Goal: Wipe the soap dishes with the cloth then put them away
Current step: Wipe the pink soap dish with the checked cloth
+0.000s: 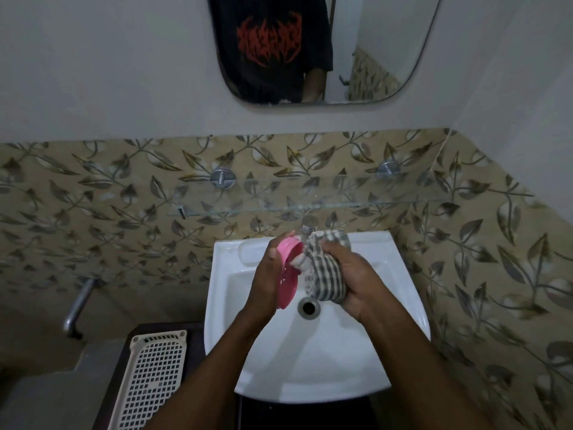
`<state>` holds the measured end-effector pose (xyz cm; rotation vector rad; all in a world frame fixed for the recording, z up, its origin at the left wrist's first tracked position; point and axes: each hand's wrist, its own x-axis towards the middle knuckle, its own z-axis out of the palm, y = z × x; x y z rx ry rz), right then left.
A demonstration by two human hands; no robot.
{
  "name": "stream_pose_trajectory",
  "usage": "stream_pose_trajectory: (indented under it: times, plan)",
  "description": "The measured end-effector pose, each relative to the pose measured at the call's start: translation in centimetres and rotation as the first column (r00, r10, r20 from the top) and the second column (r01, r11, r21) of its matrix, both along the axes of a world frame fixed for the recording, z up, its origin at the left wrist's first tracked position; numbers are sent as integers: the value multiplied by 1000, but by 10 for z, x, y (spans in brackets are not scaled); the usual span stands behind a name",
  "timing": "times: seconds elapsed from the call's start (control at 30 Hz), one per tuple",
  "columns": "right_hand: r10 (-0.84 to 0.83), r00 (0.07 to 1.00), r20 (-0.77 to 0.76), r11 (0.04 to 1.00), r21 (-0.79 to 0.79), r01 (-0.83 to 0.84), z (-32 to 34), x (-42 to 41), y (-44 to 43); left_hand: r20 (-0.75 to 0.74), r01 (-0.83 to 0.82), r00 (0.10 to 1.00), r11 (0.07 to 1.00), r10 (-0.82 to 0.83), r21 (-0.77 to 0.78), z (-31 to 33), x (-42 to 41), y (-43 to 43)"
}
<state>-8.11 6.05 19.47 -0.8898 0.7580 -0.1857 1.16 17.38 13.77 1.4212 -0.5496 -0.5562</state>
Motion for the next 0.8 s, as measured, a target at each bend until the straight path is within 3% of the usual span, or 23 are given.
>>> stream_pose_trajectory:
  times: [0.03,0.07,0.13,0.17,0.23,0.27,0.33,0.43,0.53,0.6,0.63,0.67,0.73,0.8]
  plan:
    - [-53,997,-53,975,-219,40,0,-2,-1,70,4,998,1000,-6,24,0,2,2]
    - [-86,992,-91,892,-450,36,1,-5,-1,135,1,991,998,-9,65,0,4,2]
    - [-43,991,-126,620,-782,-72,11,-9,9,208,20,977,993,-43,113,3,6,5]
    - [13,990,-137,473,-872,-127,13,-9,15,235,36,970,993,-63,116,2,8,6]
    - [78,989,-125,269,-953,-142,16,-9,22,306,68,946,989,-105,130,8,6,12]
    - [64,990,-124,222,-966,-135,17,-7,19,381,77,916,987,-126,143,12,5,16]
    - [1,989,-145,235,-962,-141,22,-6,6,499,87,851,981,-164,174,18,2,20]
    - [-9,984,-180,237,-956,-173,27,-9,-4,515,65,838,970,-180,234,16,8,22]
    - [159,979,-131,53,-989,-141,33,-18,16,575,32,798,965,-182,261,13,10,20]
    - [232,961,-152,-80,-987,-137,29,-21,30,553,-8,819,961,-151,276,16,10,22]
    - [212,966,-145,-94,-987,-128,27,-19,32,583,-24,796,955,-160,294,16,11,22]
    - [163,980,-117,-46,-993,-111,26,-17,30,617,-20,767,954,-177,299,15,12,21]
    - [21,996,-86,151,-985,-88,23,-10,20,597,33,779,964,-191,266,16,10,22]
    - [-65,989,-135,289,-951,-111,22,-3,4,565,52,810,978,-159,201,20,6,22]
